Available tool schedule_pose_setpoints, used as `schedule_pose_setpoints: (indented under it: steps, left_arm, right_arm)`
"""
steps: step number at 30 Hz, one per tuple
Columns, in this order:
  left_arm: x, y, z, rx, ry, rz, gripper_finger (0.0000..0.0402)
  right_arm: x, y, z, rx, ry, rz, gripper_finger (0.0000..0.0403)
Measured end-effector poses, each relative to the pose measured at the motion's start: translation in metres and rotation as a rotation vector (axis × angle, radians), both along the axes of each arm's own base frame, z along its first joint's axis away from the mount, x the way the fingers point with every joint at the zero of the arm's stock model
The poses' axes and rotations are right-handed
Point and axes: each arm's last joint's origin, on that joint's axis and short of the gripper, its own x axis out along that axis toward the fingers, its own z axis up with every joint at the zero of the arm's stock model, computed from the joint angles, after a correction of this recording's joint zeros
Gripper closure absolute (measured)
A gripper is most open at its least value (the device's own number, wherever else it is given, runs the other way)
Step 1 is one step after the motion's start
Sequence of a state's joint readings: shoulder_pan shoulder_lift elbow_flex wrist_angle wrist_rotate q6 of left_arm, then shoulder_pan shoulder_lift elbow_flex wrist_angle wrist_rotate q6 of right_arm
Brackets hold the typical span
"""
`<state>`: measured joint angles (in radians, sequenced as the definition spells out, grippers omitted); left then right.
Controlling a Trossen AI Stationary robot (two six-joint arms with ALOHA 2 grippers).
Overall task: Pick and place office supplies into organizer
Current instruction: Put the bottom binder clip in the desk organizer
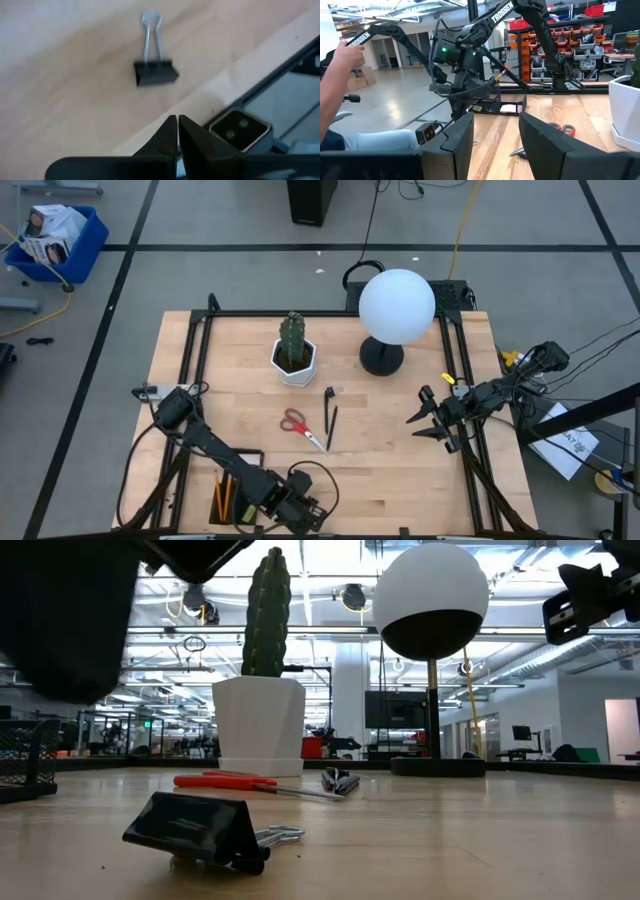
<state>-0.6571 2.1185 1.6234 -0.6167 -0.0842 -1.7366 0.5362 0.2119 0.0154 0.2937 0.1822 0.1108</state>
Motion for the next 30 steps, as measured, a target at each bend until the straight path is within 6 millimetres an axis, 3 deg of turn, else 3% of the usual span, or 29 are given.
schedule_pose_setpoints:
  steps: [7, 10, 16, 22, 30]
  left_arm:
    - [0.006, 0.009, 0.031, 0.148, 0.042, 0.084, 0.0382]
    - [0.016, 0.01, 0.036, 0.152, 0.056, 0.072, 0.0369]
    - [0.023, 0.002, 0.026, 0.181, 0.142, 0.023, 0.0282]
    - [0.023, 0.0, 0.025, 0.18, 0.155, 0.081, 0.0196]
    - [0.038, 0.001, 0.002, 0.186, 0.181, 0.055, 0.0138]
  right_arm:
    - [0.0, 0.0, 0.0, -0.001, 0.001, 0.0, 0.025]
    - [0.0, 0.0, 0.0, 0.0, 0.001, 0.0, 0.025]
    - [0.0, 0.0, 0.0, 0.002, -0.004, 0.0, 0.025]
    - [0.0, 0.0, 0.001, 0.003, -0.005, 0.0, 0.025]
    - [0.0, 0.0, 0.001, 0.006, -0.01, 0.0, 0.025]
